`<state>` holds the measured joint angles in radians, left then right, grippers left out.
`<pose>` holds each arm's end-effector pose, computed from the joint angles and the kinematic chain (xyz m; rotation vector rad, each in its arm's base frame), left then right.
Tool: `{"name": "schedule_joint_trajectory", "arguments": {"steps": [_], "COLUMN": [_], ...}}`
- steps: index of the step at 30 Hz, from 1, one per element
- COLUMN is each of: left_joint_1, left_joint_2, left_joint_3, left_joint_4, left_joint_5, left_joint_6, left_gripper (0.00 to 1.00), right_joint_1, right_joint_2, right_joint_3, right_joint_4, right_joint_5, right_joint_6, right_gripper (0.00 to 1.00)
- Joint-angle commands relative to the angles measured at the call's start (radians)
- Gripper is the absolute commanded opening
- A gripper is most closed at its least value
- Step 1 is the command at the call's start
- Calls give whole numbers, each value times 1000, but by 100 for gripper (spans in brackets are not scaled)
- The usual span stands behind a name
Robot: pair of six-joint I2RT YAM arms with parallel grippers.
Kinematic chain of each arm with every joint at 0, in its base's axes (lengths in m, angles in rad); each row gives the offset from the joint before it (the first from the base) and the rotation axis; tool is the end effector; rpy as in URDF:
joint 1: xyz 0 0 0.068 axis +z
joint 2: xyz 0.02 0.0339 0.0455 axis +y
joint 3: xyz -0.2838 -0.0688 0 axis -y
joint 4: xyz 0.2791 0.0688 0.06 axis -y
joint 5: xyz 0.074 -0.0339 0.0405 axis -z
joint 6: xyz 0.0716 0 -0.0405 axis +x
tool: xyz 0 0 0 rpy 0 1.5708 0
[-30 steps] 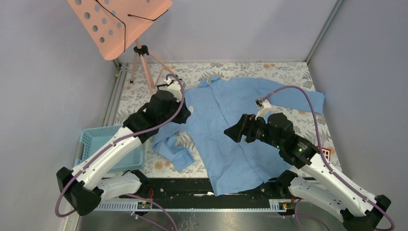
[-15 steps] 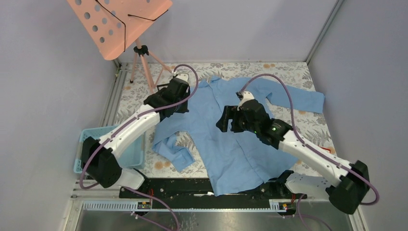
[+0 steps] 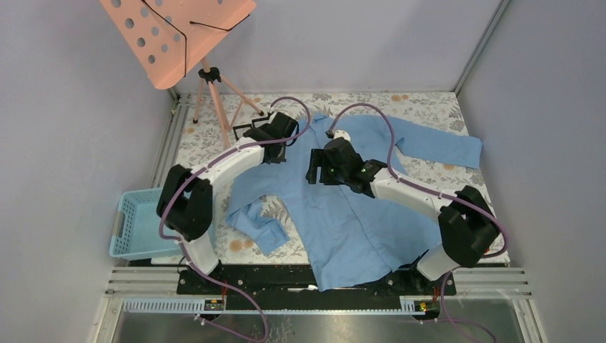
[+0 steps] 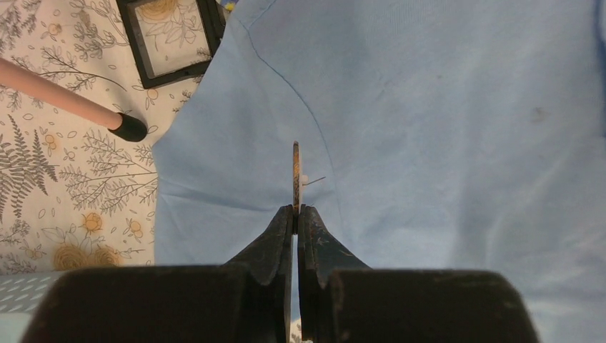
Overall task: Pin the brooch onto the clothing
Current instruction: Pin the brooch to the clothes.
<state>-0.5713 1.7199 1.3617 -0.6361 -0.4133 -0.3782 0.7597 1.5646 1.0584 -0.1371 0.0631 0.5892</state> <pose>0.3694 -0.2033 0.2355 0.0844 2.4487 0.1245 0.2988 0.2776 0.2272 -0.1595 2.2918 0.6608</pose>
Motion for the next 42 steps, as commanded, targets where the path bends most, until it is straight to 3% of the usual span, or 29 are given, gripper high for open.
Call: {"name": "schedule_joint_trajectory", "arguments": {"steps": [1,10,20,42], "left_joint_1": [2,-22,-112,-132], "left_joint_2": [65,127,232,381], "left_joint_3": [63,66,146,294], "left_joint_4": [-1,-4,-67,-177], "left_joint_5": [-73,-105,-238,-223], "left_joint_6": [-14,-25,9,-13], "left_gripper": [0,0,0,0], "right_joint_1": [7,7,5,5], "right_joint_2": [-118,-497,-820,-872], "right_joint_3": [-58,-327,-438,-458], "right_joint_4": [49,-21,-158,-197], "right_joint_5": [179,384,420,428], "right_joint_6": [35,28,53,54], "right_gripper": [81,91,95,98]}}
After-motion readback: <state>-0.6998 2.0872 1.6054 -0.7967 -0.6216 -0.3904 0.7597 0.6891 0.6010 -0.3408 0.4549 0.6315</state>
